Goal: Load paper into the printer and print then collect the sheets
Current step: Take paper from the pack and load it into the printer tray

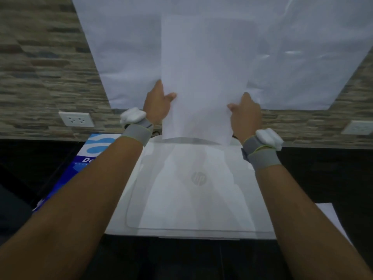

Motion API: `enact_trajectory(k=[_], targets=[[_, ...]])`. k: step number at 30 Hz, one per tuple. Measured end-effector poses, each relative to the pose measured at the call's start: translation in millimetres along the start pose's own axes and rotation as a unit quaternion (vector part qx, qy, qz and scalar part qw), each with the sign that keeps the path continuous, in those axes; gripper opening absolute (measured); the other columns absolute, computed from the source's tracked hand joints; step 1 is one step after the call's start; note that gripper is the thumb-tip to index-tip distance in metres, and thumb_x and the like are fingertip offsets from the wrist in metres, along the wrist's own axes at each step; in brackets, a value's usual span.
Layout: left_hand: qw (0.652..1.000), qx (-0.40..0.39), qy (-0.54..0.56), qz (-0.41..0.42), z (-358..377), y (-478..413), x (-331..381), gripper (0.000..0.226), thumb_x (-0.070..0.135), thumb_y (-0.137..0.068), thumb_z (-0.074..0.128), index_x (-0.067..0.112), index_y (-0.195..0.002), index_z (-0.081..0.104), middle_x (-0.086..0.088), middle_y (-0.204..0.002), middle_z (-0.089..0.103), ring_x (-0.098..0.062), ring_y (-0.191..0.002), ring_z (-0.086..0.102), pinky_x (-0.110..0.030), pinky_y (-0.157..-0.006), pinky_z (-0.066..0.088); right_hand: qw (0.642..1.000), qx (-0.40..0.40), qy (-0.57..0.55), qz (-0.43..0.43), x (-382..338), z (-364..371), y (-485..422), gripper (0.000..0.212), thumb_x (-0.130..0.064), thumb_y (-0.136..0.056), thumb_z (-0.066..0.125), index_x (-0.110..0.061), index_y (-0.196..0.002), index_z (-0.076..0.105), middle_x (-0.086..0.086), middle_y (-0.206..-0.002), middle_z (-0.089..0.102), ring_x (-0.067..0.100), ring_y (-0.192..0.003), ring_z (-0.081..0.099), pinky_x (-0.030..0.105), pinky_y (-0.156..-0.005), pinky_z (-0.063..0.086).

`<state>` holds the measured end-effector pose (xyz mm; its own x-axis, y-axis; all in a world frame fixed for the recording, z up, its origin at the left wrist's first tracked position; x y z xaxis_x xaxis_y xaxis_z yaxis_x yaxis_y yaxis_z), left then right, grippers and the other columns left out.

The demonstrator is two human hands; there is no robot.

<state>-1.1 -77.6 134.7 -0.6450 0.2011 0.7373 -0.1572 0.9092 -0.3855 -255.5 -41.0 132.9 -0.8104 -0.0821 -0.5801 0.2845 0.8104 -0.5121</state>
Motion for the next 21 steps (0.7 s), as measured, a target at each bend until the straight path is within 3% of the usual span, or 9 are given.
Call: enact_trajectory(k=[5, 9, 11, 15, 18, 21], targets=[[0.997, 0.010, -0.082, 0.003, 6, -31, -2, 0.039, 0.037, -0.095, 0.053, 0.000, -0.106, 0.045, -0.027, -0.104, 0.061, -0.042, -0.094, 0.060, -0.038, -0.071, 0.043, 0.999, -0.026, 0.017, 0.029, 0, 19, -34, 0.012, -0.006, -0.091, 0.052, 0.000, -0.102, 0.053, 0.023, -0.106, 0.066, 0.044, -0.097, 0.059, 0.039, -0.072, 0.044], [0.998, 0.008, -0.058, 0.006, 12, -42, -7, 0.031, 0.033, -0.095, 0.054, 0.010, -0.092, 0.034, -0.024, -0.092, 0.057, -0.042, -0.089, 0.062, -0.041, -0.072, 0.052, 0.999, -0.034, 0.014, 0.033, 2, 33, -49, 0.013, -0.005, -0.091, 0.051, 0.000, -0.103, 0.053, 0.023, -0.109, 0.065, 0.044, -0.099, 0.059, 0.040, -0.077, 0.046], [0.999, 0.007, -0.043, -0.006, 14, -44, -12, 0.031, 0.032, -0.096, 0.054, 0.009, -0.091, 0.033, -0.026, -0.092, 0.057, -0.040, -0.084, 0.063, -0.051, -0.074, 0.056, 0.999, -0.034, 0.017, 0.028, 3, 39, -54, 0.013, -0.006, -0.091, 0.050, 0.000, -0.103, 0.052, 0.024, -0.108, 0.064, 0.045, -0.098, 0.059, 0.039, -0.074, 0.044], [0.999, -0.003, -0.036, -0.029, 20, -39, -26, 0.036, 0.031, -0.095, 0.053, -0.002, -0.108, 0.044, -0.030, -0.105, 0.060, -0.043, -0.090, 0.064, -0.054, -0.076, 0.056, 0.999, -0.031, 0.020, 0.015, 8, 47, -57, 0.011, -0.002, -0.091, 0.050, 0.001, -0.101, 0.052, 0.022, -0.106, 0.067, 0.044, -0.094, 0.061, 0.038, -0.070, 0.044], [0.999, -0.019, 0.000, -0.050, 27, -33, -37, 0.036, 0.027, -0.094, 0.054, 0.004, -0.120, 0.047, -0.022, -0.113, 0.063, -0.040, -0.095, 0.065, -0.052, -0.080, 0.057, 0.999, -0.033, 0.028, 0.020, 16, 55, -55, 0.009, -0.001, -0.091, 0.051, 0.001, -0.100, 0.052, 0.021, -0.103, 0.068, 0.043, -0.091, 0.062, 0.034, -0.066, 0.040], [0.998, -0.030, 0.001, -0.053, 35, -26, -47, 0.034, 0.026, -0.094, 0.054, 0.005, -0.120, 0.047, -0.020, -0.111, 0.064, -0.040, -0.092, 0.065, -0.052, -0.081, 0.057, 0.998, -0.052, 0.026, 0.022, 26, 65, -47, 0.009, -0.002, -0.091, 0.052, 0.002, -0.100, 0.051, 0.023, -0.101, 0.067, 0.042, -0.090, 0.062, 0.033, -0.064, 0.038]])
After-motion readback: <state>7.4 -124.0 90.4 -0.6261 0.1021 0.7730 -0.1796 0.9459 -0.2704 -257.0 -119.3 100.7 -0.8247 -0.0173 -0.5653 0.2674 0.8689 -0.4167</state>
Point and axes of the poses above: each hand's wrist, its own y-axis away from the middle knuckle, its own z-axis out of the palm, x = y × z, the point moved 8 cm from there along -y, towards the middle knuckle
